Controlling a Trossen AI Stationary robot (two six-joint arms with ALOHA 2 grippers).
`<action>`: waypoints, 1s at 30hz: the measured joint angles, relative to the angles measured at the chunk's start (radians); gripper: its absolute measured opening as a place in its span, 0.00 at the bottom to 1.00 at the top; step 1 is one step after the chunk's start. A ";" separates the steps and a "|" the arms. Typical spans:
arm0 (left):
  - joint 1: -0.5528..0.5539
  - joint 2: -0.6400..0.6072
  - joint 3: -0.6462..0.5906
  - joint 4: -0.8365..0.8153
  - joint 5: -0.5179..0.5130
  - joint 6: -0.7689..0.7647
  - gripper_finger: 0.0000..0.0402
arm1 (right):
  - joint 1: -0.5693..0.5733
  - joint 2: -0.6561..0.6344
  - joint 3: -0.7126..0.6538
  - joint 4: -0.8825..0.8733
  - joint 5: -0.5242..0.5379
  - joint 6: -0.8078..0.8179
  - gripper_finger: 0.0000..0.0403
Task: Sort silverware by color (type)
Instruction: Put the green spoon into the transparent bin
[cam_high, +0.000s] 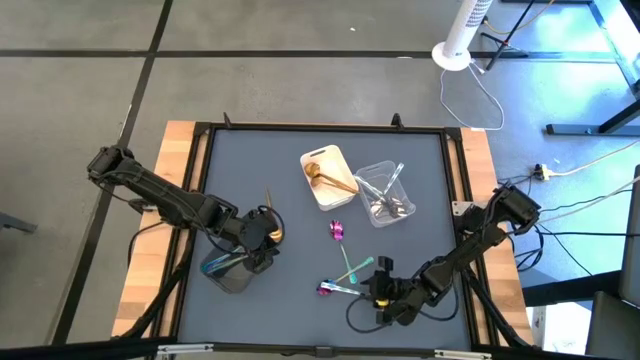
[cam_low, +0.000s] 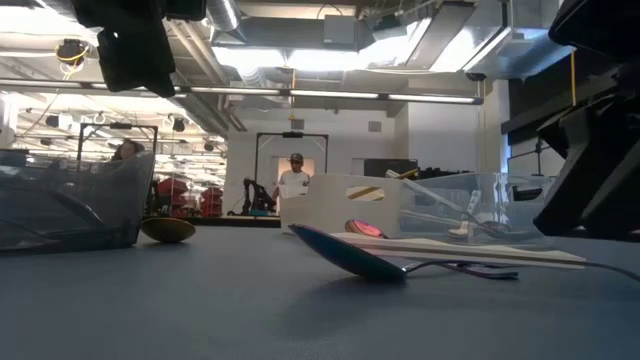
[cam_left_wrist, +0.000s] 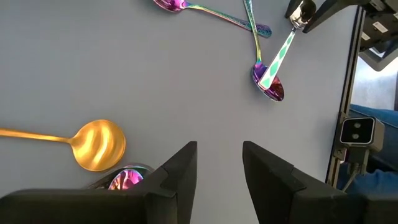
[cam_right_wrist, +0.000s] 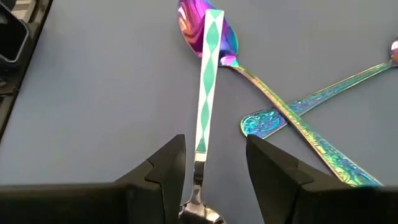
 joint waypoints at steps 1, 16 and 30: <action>0.000 0.000 0.000 0.000 0.000 0.000 0.31 | 0.000 0.000 0.000 0.000 -0.005 0.000 0.39; 0.000 0.000 0.000 0.000 -0.001 0.000 0.31 | 0.002 0.078 0.000 0.036 -0.021 0.000 0.39; 0.000 0.000 0.000 0.000 -0.001 0.000 0.31 | 0.002 0.079 0.000 0.027 -0.013 0.000 0.05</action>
